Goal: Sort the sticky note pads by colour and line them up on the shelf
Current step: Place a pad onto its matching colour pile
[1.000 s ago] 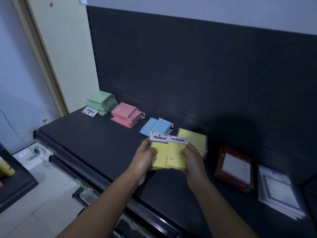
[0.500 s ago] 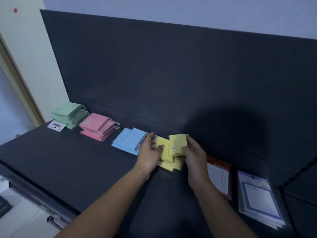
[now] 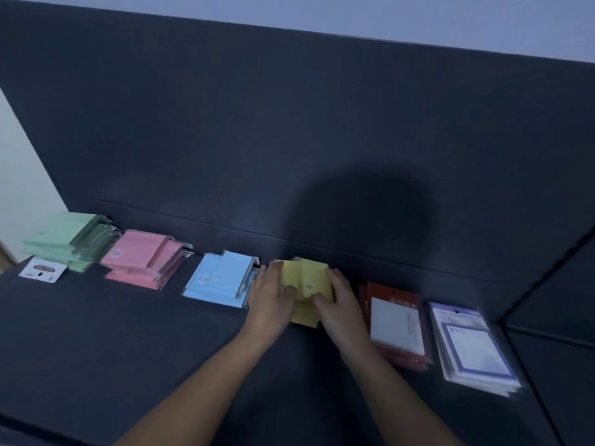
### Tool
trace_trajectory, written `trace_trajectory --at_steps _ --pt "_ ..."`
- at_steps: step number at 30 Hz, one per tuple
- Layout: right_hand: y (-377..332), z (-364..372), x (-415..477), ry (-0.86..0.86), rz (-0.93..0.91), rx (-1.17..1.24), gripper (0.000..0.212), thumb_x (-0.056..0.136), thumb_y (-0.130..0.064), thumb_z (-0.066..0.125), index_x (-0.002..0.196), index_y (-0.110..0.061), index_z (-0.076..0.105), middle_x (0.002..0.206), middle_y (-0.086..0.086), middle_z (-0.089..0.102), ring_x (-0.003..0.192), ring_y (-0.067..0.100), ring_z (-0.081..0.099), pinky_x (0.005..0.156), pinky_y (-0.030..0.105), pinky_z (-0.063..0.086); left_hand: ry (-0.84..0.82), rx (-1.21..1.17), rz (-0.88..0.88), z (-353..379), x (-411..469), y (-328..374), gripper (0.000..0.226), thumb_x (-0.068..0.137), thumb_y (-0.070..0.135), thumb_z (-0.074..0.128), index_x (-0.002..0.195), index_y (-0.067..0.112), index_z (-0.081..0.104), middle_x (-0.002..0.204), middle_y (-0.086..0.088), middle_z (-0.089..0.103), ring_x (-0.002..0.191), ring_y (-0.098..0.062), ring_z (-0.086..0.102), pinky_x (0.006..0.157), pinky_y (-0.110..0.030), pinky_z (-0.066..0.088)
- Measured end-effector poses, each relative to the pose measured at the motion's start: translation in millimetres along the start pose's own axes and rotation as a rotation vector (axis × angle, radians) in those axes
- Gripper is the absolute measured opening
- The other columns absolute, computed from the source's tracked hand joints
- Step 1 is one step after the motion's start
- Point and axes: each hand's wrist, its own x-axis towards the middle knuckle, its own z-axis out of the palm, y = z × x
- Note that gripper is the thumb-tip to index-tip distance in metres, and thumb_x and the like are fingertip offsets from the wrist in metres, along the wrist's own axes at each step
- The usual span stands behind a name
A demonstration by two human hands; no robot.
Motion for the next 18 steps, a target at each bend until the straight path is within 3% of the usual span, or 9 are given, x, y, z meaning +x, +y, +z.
trace_trajectory --at_steps 3,6,10,14,18 --pt "-1 0 -5 0.103 -0.017 -0.005 0.053 0.085 -0.004 0.051 0.136 -0.018 0.044 0.14 -0.005 0.04 0.124 0.008 0.039 0.105 0.024 0.032 0.033 0.005 0.12 -9 -1 2 0.044 0.086 0.001 0.05 0.129 0.008 0.045 0.115 0.008 0.041 0.113 -0.01 0.039 0.091 -0.019 0.025" --pt "0 1 -16 0.206 -0.008 0.043 0.048 0.086 -0.003 0.052 0.13 -0.023 0.047 0.124 -0.01 0.044 0.113 0.003 0.04 0.097 0.018 0.03 0.067 0.033 0.259 -13 -7 5 0.042 0.083 -0.002 0.055 0.124 0.007 0.05 0.118 0.006 0.045 0.114 -0.01 0.039 0.095 -0.019 0.026" --pt "7 -5 -35 0.356 -0.002 0.065 0.043 0.084 0.006 0.051 0.123 -0.014 0.053 0.121 -0.003 0.054 0.113 0.012 0.05 0.098 0.02 0.036 0.003 0.065 0.438 -6 -21 12 0.041 0.075 -0.005 0.059 0.115 0.006 0.056 0.126 -0.006 0.052 0.12 -0.02 0.044 0.104 -0.034 0.031" --pt "14 -22 -68 0.455 -0.032 -0.013 0.04 0.083 0.008 0.05 0.111 -0.02 0.057 0.109 -0.003 0.061 0.103 0.01 0.058 0.088 0.01 0.041 -0.097 0.072 0.589 14 -43 26 0.037 0.075 -0.002 0.059 0.11 0.008 0.059 0.12 -0.003 0.055 0.116 -0.019 0.046 0.101 -0.024 0.026" --pt "23 -57 -106 0.57 -0.015 -0.154 0.042 0.082 0.005 0.051 0.112 -0.023 0.057 0.106 -0.012 0.059 0.095 0.004 0.061 0.086 0.016 0.046 -0.241 0.119 0.755 44 -68 48 0.036 0.071 0.001 0.057 0.106 0.008 0.061 0.108 -0.004 0.062 0.101 -0.025 0.057 0.096 -0.033 0.037"
